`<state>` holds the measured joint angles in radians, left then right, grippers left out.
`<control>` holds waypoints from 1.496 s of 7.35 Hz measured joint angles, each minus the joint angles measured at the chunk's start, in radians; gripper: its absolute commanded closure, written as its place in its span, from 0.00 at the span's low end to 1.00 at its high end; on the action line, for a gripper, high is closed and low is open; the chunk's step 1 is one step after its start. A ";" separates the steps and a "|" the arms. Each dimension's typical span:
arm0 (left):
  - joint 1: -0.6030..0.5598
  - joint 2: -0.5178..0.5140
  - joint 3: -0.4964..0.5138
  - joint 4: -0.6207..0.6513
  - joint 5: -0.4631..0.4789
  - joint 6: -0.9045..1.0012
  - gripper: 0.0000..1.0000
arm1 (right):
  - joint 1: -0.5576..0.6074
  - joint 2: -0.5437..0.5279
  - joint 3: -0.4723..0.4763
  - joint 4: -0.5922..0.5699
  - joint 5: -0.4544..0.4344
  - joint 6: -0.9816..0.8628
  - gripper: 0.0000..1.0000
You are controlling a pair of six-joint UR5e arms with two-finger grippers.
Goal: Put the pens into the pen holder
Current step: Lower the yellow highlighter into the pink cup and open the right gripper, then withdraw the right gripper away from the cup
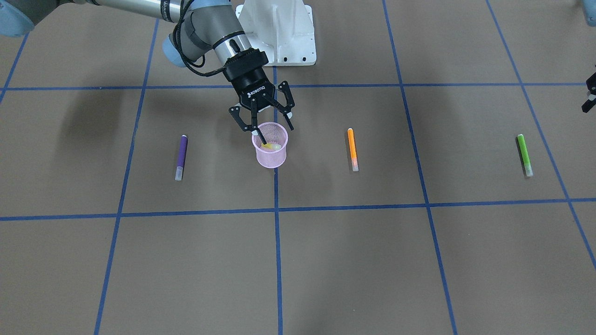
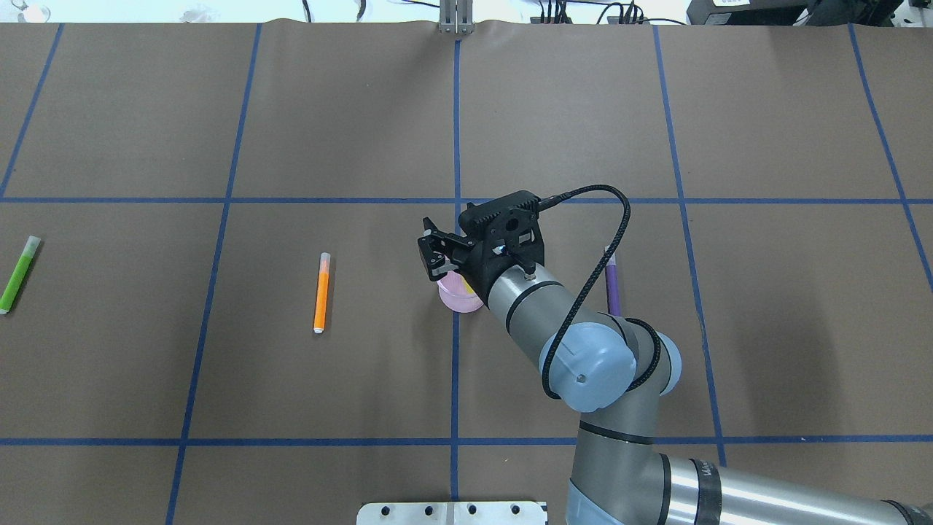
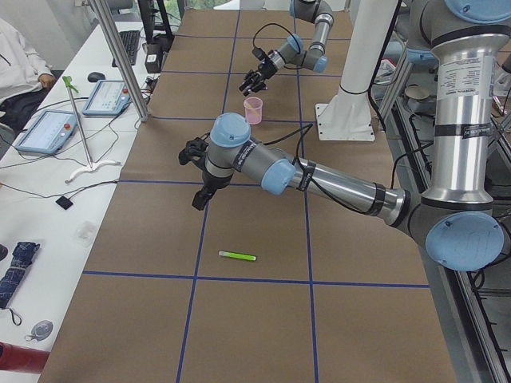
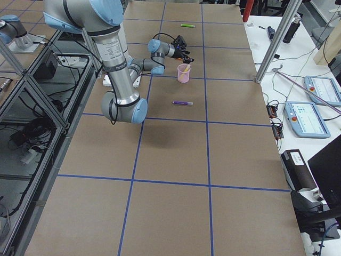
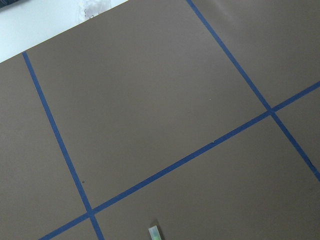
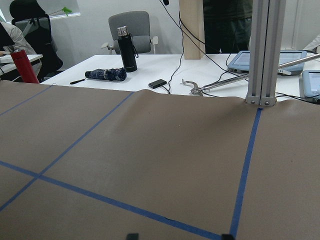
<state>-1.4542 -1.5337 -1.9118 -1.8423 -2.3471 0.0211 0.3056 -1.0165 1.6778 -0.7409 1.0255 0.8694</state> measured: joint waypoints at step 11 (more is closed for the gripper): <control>0.221 0.013 0.457 -0.523 0.045 -0.403 0.16 | 0.849 -0.089 0.176 -0.883 1.218 -0.382 0.00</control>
<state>-1.2329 -1.5207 -1.4552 -2.3655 -2.3019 -0.3822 1.1543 -1.1053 1.8536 -1.6236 2.2440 0.4873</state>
